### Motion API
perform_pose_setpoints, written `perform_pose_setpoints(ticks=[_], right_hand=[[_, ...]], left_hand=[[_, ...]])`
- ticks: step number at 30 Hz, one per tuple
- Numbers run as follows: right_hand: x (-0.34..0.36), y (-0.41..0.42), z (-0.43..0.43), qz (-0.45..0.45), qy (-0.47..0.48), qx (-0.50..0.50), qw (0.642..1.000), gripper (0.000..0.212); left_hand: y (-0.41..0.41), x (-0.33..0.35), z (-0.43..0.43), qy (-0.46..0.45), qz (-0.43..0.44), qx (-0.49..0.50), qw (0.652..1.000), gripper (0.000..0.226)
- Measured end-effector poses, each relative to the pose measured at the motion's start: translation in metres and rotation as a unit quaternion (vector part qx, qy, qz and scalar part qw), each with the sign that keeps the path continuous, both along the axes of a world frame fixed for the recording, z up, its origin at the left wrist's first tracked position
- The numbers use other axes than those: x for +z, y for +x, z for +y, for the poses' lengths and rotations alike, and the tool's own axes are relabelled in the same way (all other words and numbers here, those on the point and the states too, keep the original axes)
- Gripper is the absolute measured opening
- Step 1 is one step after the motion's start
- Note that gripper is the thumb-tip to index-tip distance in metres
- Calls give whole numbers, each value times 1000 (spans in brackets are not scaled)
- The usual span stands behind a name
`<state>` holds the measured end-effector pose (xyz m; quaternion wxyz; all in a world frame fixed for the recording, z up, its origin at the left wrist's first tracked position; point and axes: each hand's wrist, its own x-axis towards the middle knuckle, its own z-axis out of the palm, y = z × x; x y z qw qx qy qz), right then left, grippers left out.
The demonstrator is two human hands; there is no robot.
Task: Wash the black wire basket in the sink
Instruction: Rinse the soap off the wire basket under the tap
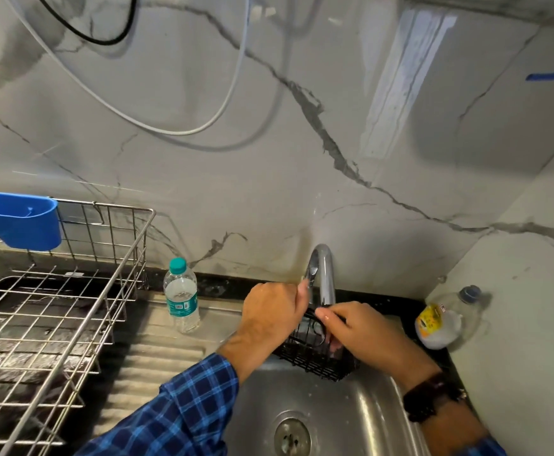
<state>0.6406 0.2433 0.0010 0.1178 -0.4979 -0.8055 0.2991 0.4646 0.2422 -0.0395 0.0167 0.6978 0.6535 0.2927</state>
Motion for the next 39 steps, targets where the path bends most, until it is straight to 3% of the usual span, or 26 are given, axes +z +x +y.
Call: perform_pose_setpoints(ticks=[3,7,10,12,14,16,19,21,24,29,31,34,39], right_hand=[[4,21,8,80,-163,30,983,27],[10,32,8,137,-218,50,965,22],[8,24,3,165,-216,40,962,23],[0,19,1,155,-165,8,974,27],[-11,16,-2,126,-90,-35,987,37],[-16,12,-9,97,-25,-81,992,46],[-13,-1,-24,70,49,-100,991,47],[-12,-4,-26,68,67,-106,990,46],[-15,9,-14,103,47,-137,984,45],[-30,28,-2,276,-125,-100,948,38],[-40,32,2,299,-175,-93,934,35],[-53,34,5,261,-208,-93,938,34],[-59,20,20,145,-75,-213,963,27]], left_hand=[[14,10,0,9,97,-14,995,67],[26,18,3,14,97,-36,995,59],[21,23,5,-23,15,-30,999,56],[9,24,7,-50,-85,-32,995,45],[-10,18,10,-131,-169,-33,976,31],[-27,10,10,-292,-276,-34,915,44],[-37,8,4,-504,-431,-38,747,56],[-41,8,3,-518,-470,-31,714,57],[-41,8,6,-493,-483,-48,722,77],[-40,10,9,-467,-394,-58,789,112],[-44,10,12,-489,-353,-55,796,103],[-49,4,12,-534,-335,-25,776,83],[-45,-6,12,-528,-396,-1,751,94]])
